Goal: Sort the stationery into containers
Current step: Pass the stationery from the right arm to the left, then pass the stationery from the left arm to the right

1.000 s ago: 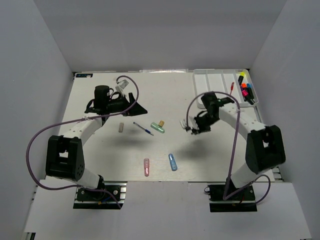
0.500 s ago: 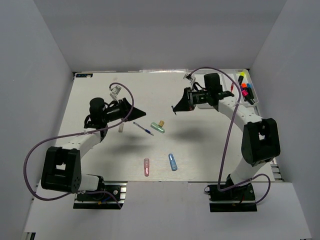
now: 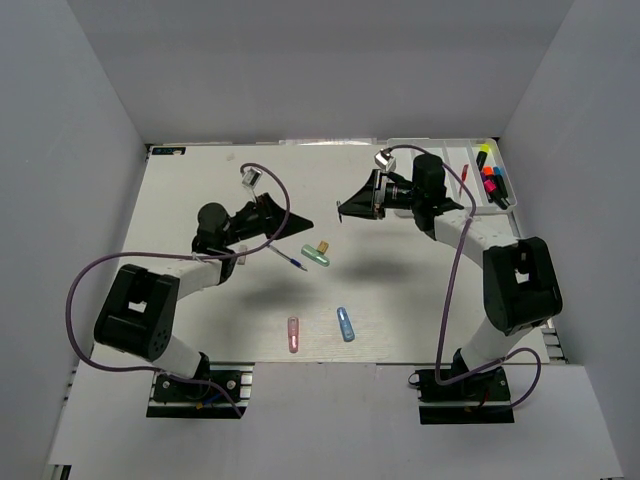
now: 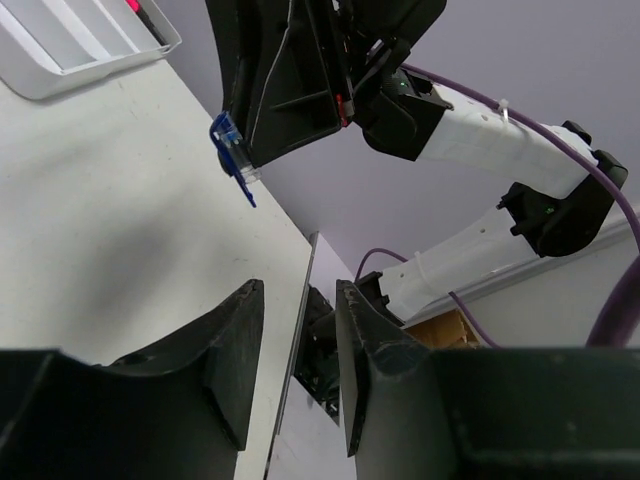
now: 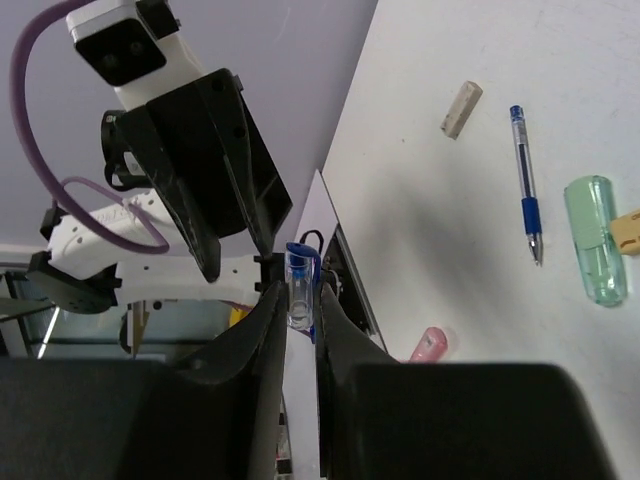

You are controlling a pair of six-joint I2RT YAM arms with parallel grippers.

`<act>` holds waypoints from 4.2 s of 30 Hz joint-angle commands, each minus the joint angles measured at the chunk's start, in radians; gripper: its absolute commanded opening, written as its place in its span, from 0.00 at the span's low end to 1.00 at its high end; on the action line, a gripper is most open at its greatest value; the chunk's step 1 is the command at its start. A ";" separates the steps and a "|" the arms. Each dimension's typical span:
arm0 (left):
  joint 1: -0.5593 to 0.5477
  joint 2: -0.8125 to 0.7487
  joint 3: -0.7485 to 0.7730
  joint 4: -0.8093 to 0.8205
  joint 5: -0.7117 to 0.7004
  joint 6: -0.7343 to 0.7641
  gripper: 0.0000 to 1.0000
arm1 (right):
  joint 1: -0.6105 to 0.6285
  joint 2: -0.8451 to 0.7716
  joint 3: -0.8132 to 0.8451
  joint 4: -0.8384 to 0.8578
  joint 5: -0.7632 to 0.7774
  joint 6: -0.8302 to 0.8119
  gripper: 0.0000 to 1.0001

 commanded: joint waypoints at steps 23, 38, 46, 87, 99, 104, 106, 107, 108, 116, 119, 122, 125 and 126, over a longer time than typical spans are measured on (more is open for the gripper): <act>-0.130 0.034 0.139 -0.340 -0.130 0.218 0.58 | 0.086 -0.054 0.051 -0.080 0.077 0.103 0.00; -0.139 0.048 0.152 -0.320 -0.133 0.211 0.43 | 0.110 -0.048 0.048 -0.086 0.091 0.106 0.00; -0.139 0.048 0.158 -0.314 -0.129 0.210 0.18 | 0.113 -0.054 0.037 -0.085 0.093 0.109 0.00; -0.197 0.051 0.458 -1.051 -0.225 0.820 0.00 | 0.067 -0.076 0.115 -0.259 0.263 -0.127 0.52; -0.207 0.065 0.468 -1.036 -0.221 0.803 0.00 | 0.113 -0.054 0.158 -0.382 0.383 -0.259 0.49; -0.207 0.065 0.464 -1.022 -0.215 0.793 0.00 | 0.122 -0.030 0.157 -0.367 0.381 -0.229 0.46; -0.216 0.060 0.461 -1.018 -0.216 0.792 0.00 | 0.119 -0.025 0.152 -0.361 0.381 -0.218 0.45; -0.216 0.060 0.458 -1.016 -0.216 0.790 0.00 | 0.125 -0.022 0.153 -0.353 0.380 -0.215 0.42; -0.216 0.057 0.456 -1.015 -0.218 0.793 0.00 | 0.121 -0.020 0.150 -0.353 0.380 -0.212 0.42; -0.216 0.061 0.453 -1.004 -0.227 0.778 0.00 | 0.128 -0.025 0.134 -0.359 0.392 -0.209 0.35; -0.216 0.071 0.461 -1.004 -0.233 0.772 0.00 | 0.132 -0.033 0.126 -0.367 0.401 -0.215 0.35; -0.216 0.075 0.461 -0.998 -0.238 0.763 0.00 | 0.136 -0.039 0.117 -0.368 0.406 -0.219 0.36; -0.216 0.077 0.459 -0.996 -0.242 0.751 0.00 | 0.136 -0.043 0.108 -0.370 0.416 -0.222 0.38; -0.216 0.078 0.458 -0.996 -0.245 0.747 0.00 | 0.139 -0.053 0.103 -0.356 0.424 -0.219 0.38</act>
